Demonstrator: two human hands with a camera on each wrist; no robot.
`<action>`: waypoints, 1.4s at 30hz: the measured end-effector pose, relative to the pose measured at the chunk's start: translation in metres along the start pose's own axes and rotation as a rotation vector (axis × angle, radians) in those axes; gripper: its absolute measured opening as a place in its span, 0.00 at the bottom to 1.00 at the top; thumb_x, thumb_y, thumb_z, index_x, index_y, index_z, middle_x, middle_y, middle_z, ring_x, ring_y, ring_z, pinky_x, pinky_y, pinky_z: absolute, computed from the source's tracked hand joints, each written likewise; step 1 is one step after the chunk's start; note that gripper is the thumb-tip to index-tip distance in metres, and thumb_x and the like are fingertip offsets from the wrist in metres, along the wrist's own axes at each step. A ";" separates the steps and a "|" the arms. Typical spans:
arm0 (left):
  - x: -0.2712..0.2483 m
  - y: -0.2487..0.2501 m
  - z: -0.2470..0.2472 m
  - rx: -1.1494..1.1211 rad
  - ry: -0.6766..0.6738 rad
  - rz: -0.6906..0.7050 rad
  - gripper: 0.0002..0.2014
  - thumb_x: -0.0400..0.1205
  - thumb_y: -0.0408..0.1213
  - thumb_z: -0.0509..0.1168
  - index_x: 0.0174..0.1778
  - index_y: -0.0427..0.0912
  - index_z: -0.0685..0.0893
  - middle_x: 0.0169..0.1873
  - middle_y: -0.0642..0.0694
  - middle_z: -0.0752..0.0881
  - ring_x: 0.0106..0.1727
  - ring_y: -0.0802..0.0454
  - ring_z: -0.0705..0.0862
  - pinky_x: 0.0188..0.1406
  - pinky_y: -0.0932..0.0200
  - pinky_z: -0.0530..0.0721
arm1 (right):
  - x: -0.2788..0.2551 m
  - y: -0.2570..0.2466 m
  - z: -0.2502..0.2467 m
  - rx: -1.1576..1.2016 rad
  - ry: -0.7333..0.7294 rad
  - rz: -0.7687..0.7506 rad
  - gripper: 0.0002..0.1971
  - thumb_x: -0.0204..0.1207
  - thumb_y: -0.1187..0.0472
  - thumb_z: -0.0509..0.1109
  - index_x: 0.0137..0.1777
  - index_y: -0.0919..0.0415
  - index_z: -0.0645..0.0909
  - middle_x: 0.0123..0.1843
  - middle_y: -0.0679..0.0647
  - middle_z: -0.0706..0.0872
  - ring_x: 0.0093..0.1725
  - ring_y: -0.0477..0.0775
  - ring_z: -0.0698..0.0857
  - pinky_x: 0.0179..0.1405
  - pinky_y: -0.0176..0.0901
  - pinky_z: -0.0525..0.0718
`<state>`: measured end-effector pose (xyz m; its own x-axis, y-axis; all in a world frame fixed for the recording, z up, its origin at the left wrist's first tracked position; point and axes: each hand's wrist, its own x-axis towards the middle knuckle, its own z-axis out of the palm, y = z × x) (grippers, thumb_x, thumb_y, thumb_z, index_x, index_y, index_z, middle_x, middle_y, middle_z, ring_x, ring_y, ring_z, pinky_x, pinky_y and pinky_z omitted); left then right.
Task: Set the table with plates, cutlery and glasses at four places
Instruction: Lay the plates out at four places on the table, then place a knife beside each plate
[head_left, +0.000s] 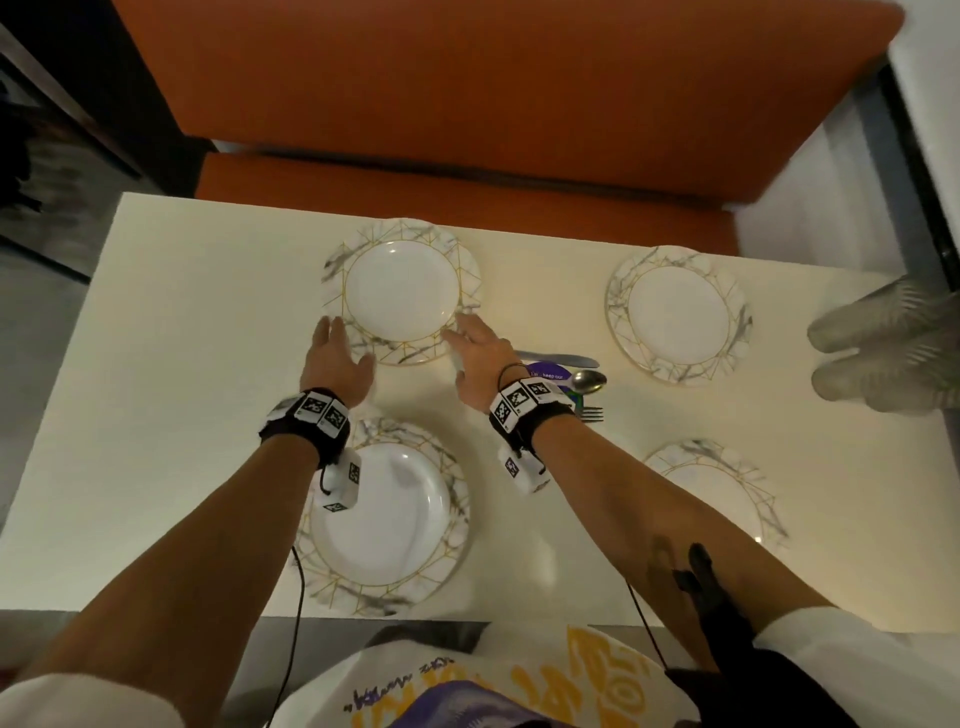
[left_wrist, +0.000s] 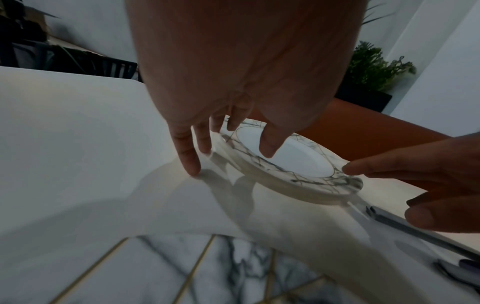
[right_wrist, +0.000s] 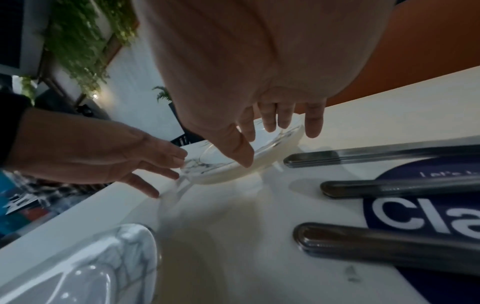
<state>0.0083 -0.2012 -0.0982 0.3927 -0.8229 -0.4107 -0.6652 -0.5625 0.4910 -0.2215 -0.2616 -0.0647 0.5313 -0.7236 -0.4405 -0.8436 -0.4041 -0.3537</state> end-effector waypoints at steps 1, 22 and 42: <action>-0.001 0.001 0.001 0.010 0.001 -0.011 0.37 0.87 0.44 0.66 0.89 0.37 0.59 0.91 0.42 0.52 0.88 0.38 0.62 0.84 0.42 0.67 | 0.003 0.001 0.002 -0.037 -0.018 -0.015 0.39 0.77 0.66 0.67 0.88 0.54 0.58 0.91 0.54 0.47 0.90 0.55 0.47 0.87 0.60 0.59; -0.039 0.019 0.016 -0.163 0.173 0.130 0.18 0.82 0.34 0.69 0.68 0.40 0.82 0.69 0.37 0.78 0.68 0.38 0.81 0.67 0.44 0.82 | -0.045 0.069 0.005 0.259 0.430 0.353 0.16 0.76 0.64 0.67 0.62 0.53 0.84 0.63 0.56 0.83 0.64 0.61 0.77 0.66 0.55 0.79; -0.054 0.108 0.052 -0.084 -0.164 0.419 0.10 0.86 0.35 0.63 0.60 0.44 0.86 0.52 0.49 0.90 0.53 0.50 0.86 0.58 0.50 0.86 | -0.028 0.131 -0.014 -0.318 0.092 0.246 0.16 0.82 0.55 0.68 0.67 0.56 0.83 0.68 0.56 0.80 0.72 0.59 0.72 0.72 0.60 0.69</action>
<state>-0.1175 -0.2133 -0.0626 -0.0102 -0.9610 -0.2763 -0.6886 -0.1936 0.6988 -0.3478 -0.3015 -0.0871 0.3142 -0.8614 -0.3990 -0.9341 -0.3555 0.0320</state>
